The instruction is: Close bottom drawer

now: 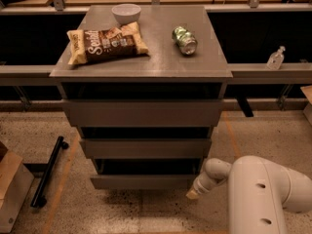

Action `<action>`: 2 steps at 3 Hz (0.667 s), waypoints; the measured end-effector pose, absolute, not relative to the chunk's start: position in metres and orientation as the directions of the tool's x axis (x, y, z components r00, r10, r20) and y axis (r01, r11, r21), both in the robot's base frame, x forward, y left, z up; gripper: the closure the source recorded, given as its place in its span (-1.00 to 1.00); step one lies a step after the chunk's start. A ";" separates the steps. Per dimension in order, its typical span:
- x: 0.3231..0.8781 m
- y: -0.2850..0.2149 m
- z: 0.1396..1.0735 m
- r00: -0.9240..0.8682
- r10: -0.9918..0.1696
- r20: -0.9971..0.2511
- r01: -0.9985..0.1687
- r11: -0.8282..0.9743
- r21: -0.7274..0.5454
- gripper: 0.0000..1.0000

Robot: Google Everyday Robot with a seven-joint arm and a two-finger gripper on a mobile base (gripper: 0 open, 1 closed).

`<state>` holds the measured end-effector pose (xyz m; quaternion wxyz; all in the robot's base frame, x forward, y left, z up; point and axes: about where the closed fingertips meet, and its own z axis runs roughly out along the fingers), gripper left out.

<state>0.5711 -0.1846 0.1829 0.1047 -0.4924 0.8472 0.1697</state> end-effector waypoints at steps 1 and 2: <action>0.588 -0.188 0.180 -0.503 -0.779 -0.374 -0.861 0.491 0.133 1.00; 0.623 -0.204 0.165 -0.527 -0.734 -0.428 -0.829 0.556 0.068 1.00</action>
Offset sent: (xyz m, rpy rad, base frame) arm 0.1436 -0.0637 -0.0124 0.0233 -0.3030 -0.2456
